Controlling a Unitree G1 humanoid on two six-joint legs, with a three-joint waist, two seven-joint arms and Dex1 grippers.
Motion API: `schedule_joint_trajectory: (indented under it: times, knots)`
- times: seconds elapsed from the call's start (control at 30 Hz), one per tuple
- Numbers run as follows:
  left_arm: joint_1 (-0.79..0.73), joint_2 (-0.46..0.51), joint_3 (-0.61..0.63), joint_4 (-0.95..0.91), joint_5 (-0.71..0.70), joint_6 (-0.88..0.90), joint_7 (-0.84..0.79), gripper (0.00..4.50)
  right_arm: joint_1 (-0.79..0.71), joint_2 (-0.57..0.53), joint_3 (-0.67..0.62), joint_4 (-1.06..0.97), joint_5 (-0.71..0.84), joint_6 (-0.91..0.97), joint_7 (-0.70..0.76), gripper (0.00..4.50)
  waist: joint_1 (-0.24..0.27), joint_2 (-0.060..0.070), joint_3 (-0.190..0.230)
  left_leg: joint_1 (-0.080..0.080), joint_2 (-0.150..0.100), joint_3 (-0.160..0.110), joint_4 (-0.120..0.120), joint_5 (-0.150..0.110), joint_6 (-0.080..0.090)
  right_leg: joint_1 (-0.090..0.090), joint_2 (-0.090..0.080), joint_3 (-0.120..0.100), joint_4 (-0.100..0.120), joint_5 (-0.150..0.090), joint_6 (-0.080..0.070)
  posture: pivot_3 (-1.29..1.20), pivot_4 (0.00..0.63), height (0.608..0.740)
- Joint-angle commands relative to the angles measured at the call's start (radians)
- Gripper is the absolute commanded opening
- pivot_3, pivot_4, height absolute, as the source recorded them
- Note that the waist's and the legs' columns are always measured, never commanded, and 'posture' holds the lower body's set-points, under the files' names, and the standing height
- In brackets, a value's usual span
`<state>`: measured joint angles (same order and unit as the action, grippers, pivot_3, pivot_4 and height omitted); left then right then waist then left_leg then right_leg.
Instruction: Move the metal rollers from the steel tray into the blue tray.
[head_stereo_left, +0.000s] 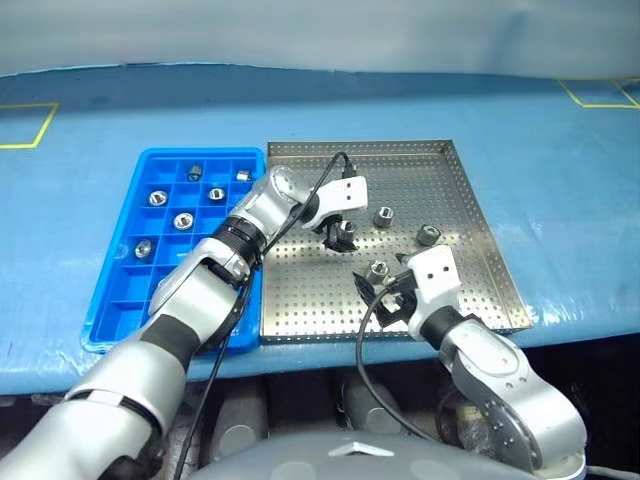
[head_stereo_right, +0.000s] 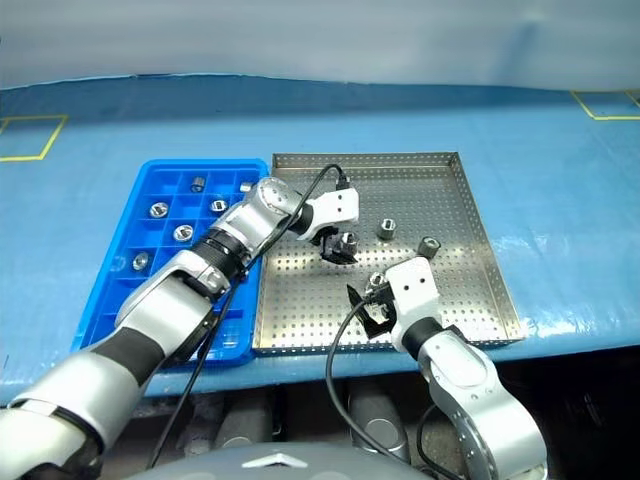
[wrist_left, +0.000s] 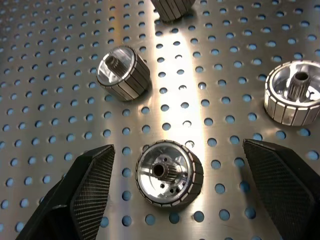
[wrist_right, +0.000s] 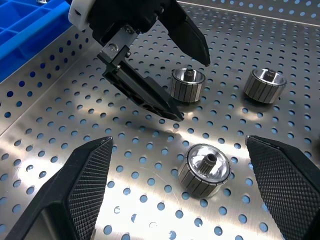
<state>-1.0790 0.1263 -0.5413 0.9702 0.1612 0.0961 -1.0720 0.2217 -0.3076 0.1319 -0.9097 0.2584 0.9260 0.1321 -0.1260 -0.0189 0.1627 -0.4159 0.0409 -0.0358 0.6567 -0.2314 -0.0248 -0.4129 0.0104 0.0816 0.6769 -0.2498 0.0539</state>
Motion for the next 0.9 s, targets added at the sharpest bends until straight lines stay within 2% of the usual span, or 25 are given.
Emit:
schedule_joint_trajectory:
  times: [0.03, 0.1, 0.17, 0.27, 0.37, 0.43, 0.53, 0.63, 0.77, 0.83, 0.9]
  knots:
    - [-0.03, -0.023, 0.014, 0.036, 0.031, -0.042, 0.01, 4.49, 0.006, 0.005, -0.001, -0.051, -0.003, -0.014, -0.008, 4.5, -0.006, 0.0, 0.0, 0.0, 0.0, 0.0, 0.0, 0.0, 0.0, 0.0, 0.0, 0.0, 0.0, 0.0, 0.0, -0.21, 0.15, 0.74]
    - [-0.03, -0.032, 0.017, 0.063, 0.051, -0.051, 0.029, 4.49, 0.009, 0.007, 0.0, -0.053, -0.004, -0.014, -0.011, 4.5, -0.009, 0.0, 0.0, 0.0, 0.0, 0.0, 0.0, 0.0, 0.0, 0.0, 0.0, 0.0, 0.0, 0.0, 0.001, -0.21, 0.15, 0.74]
    - [-0.029, -0.038, 0.022, 0.079, 0.065, -0.058, 0.046, 4.12, 0.008, 0.007, 0.003, -0.051, -0.006, -0.015, -0.012, 4.5, -0.01, 0.0, 0.0, 0.0, 0.0, 0.0, 0.0, 0.0, 0.0, 0.001, 0.0, 0.0, 0.0, 0.0, 0.001, -0.21, 0.15, 0.74]
    - [-0.025, -0.039, 0.039, 0.079, 0.064, -0.056, 0.038, 3.31, 0.003, 0.007, 0.003, -0.046, -0.007, -0.015, -0.012, 4.5, -0.013, 0.0, 0.0, 0.001, 0.0, 0.001, 0.001, 0.0, 0.0, 0.001, 0.0, 0.001, 0.0, 0.0, 0.001, -0.2, 0.15, 0.74]
    - [-0.019, -0.027, 0.053, 0.068, 0.068, -0.047, 0.043, 2.25, -0.01, 0.003, 0.007, -0.038, -0.005, -0.013, -0.004, 4.5, -0.015, 0.0, 0.0, 0.001, 0.0, 0.001, 0.001, 0.0, 0.0, 0.001, 0.0, 0.001, 0.0, 0.0, 0.001, -0.17, 0.15, 0.74]
    - [-0.015, -0.01, 0.065, 0.052, 0.067, -0.043, 0.044, 1.76, -0.028, 0.001, 0.01, -0.028, -0.002, -0.01, 0.004, 4.5, -0.016, 0.0, 0.0, 0.001, 0.0, 0.001, 0.001, 0.0, 0.0, 0.001, 0.0, 0.001, 0.001, 0.001, 0.002, -0.16, 0.15, 0.74]
    - [-0.003, 0.025, 0.096, -0.003, 0.055, -0.025, 0.045, 1.76, -0.055, -0.005, 0.017, -0.014, 0.004, -0.006, 0.019, 4.5, -0.017, 0.0, 0.0, 0.001, 0.0, 0.001, 0.001, 0.0, 0.0, 0.001, 0.0, 0.002, 0.001, 0.001, 0.001, -0.12, 0.15, 0.74]
    - [0.041, 0.083, 0.167, -0.161, 0.015, 0.033, 0.07, 1.76, -0.095, -0.003, 0.033, 0.007, 0.011, -0.003, 0.033, 4.5, -0.01, 0.0, 0.0, 0.001, 0.001, 0.001, 0.0, 0.0, 0.0, 0.0, 0.001, 0.002, 0.002, 0.0, 0.001, -0.09, 0.15, 0.74]
    - [0.215, 0.191, 0.311, -0.625, -0.056, 0.236, 0.115, 1.76, -0.199, 0.017, 0.096, 0.06, 0.021, -0.01, 0.065, 4.5, 0.0, 0.001, 0.0, 0.001, 0.001, 0.002, -0.001, 0.0, 0.0, -0.001, 0.001, 0.003, 0.002, 0.0, 0.001, -0.02, 0.15, 0.74]
    - [0.279, 0.225, 0.341, -0.782, -0.067, 0.319, 0.135, 1.76, -0.233, 0.025, 0.116, 0.08, 0.021, -0.011, 0.072, 4.5, 0.016, 0.001, 0.0, 0.001, 0.002, 0.002, -0.002, 0.0, -0.001, -0.001, 0.001, 0.002, 0.002, 0.0, 0.0, 0.0, 0.15, 0.74]
    - [0.387, 0.283, 0.421, -1.013, -0.079, 0.447, 0.175, 1.76, -0.315, 0.061, 0.161, 0.134, 0.025, -0.018, 0.089, 4.5, 0.035, 0.001, 0.0, 0.001, 0.002, 0.001, -0.002, 0.0, -0.001, -0.001, 0.001, 0.001, 0.003, 0.0, 0.0, 0.04, 0.15, 0.74]
